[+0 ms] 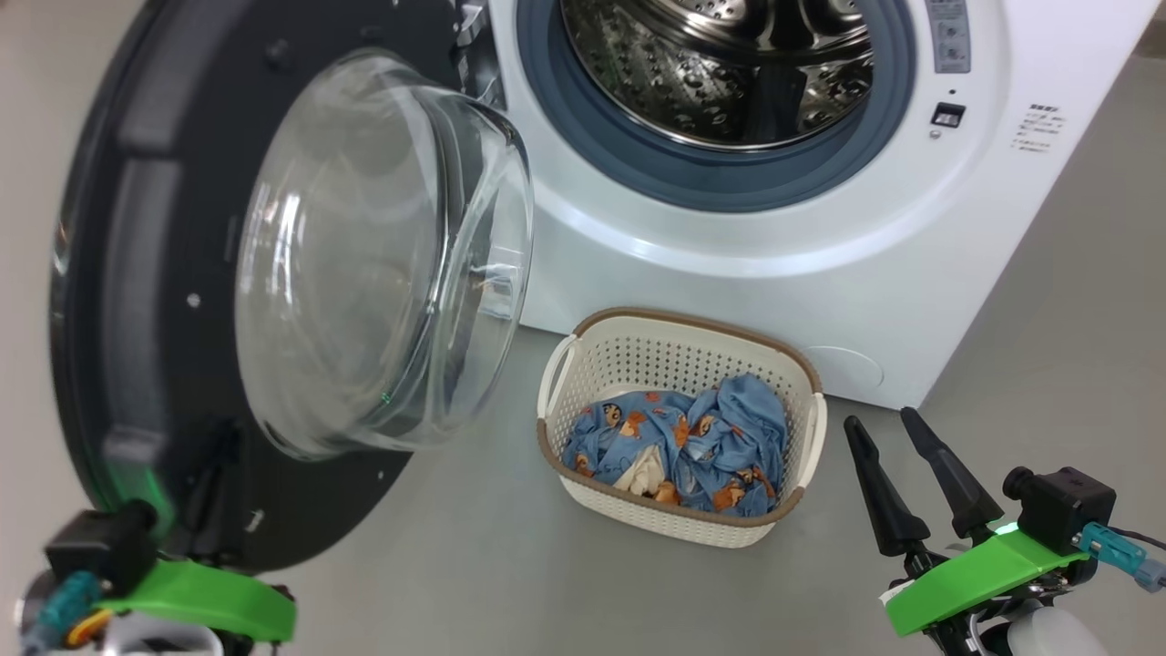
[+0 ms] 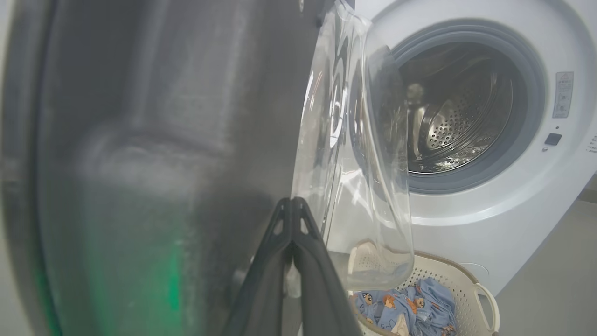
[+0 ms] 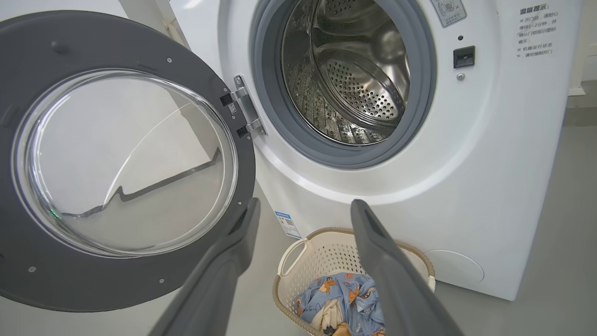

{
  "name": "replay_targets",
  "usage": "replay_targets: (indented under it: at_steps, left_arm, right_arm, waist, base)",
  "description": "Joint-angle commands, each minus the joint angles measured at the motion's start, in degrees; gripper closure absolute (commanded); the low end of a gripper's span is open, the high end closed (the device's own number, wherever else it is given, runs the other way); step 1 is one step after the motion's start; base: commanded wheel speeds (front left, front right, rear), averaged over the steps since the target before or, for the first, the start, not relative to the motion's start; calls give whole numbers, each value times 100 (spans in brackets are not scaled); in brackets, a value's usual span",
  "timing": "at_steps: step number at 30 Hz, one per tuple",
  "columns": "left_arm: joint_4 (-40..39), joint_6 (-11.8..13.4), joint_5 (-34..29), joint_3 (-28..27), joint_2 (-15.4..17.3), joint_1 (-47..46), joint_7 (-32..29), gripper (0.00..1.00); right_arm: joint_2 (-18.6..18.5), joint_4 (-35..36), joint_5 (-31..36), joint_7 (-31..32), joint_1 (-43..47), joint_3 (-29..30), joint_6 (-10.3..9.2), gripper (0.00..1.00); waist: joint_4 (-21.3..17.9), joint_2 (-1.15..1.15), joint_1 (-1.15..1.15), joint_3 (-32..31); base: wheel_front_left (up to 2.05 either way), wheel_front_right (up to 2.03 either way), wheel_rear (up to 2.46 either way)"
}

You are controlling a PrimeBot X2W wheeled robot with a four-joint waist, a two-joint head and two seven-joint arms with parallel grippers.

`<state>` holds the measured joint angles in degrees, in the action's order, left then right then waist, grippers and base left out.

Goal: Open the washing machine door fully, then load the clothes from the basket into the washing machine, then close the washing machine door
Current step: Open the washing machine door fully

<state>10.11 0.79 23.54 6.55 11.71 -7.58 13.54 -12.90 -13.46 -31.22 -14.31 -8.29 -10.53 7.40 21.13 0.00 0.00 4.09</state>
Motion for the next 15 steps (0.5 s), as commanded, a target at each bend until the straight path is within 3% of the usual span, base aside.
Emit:
replay_targets:
  at_steps: [1,15]
  left_arm:
    - [-6,69,59,-369,341,-348,-39,100]
    - [1155,-237,318,-597,917,-1336,-371,100]
  right_arm:
    - [-8,156,56,-69,-165,-100,9,0]
    - [61,150,89,-69,-377,-49,9,0]
  waist:
    - [83,0,0,78]
    - [427,0,0,371]
  base:
    - [0,0,0]
    - [0,0,0]
